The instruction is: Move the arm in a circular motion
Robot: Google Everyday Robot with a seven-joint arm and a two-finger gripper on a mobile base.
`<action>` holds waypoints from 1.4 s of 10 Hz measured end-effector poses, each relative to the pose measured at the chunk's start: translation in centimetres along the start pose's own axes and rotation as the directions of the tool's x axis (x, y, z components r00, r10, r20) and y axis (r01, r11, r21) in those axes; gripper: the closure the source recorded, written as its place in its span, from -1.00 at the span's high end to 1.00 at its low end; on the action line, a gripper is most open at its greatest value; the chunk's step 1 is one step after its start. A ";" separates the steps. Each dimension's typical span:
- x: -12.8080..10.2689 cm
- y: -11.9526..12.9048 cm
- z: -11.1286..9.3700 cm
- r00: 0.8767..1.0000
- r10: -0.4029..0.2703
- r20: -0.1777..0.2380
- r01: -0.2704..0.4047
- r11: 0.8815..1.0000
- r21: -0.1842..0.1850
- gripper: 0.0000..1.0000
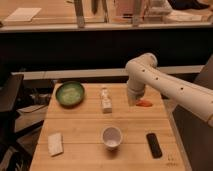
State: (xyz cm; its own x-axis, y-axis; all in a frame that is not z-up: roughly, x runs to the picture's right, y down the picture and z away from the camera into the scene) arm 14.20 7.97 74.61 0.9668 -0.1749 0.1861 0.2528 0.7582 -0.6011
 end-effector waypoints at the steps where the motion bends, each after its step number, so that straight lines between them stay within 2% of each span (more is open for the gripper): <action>1: 0.0 0.0 0.1 1.000 0.001 0.002 -0.001 1.000 -0.001 -1.00; 14: -1.2 -0.1 0.3 1.000 0.001 0.025 -0.001 1.000 -0.001 -1.00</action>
State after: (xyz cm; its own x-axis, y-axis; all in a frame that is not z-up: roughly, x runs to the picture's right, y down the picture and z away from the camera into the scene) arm 13.00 8.31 74.71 0.9658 -0.1585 0.2053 0.2523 0.7574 -0.6022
